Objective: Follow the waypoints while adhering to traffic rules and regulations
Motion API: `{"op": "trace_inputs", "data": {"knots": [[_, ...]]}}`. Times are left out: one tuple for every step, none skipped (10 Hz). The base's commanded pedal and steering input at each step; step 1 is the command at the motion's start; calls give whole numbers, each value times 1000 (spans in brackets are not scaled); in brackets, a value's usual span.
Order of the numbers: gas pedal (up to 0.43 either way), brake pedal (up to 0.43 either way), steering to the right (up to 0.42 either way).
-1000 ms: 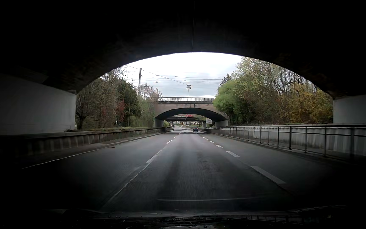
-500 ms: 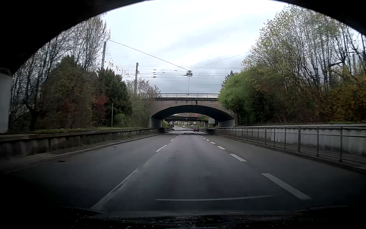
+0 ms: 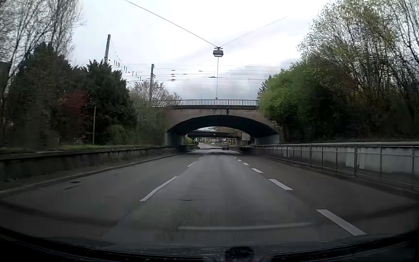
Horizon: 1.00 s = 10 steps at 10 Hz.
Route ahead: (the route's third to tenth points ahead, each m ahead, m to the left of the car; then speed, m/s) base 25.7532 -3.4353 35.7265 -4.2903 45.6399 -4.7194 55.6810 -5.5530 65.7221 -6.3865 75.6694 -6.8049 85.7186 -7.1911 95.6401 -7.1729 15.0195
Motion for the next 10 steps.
{"op": "trace_inputs", "data": {"knots": [[110, 0, -1], [110, 0, -1], [110, 0, -1], [110, 0, -1], [110, 0, -1], [110, 0, -1], [110, 0, -1], [110, 0, -1], [110, 0, -1], [110, 0, -1]]}}
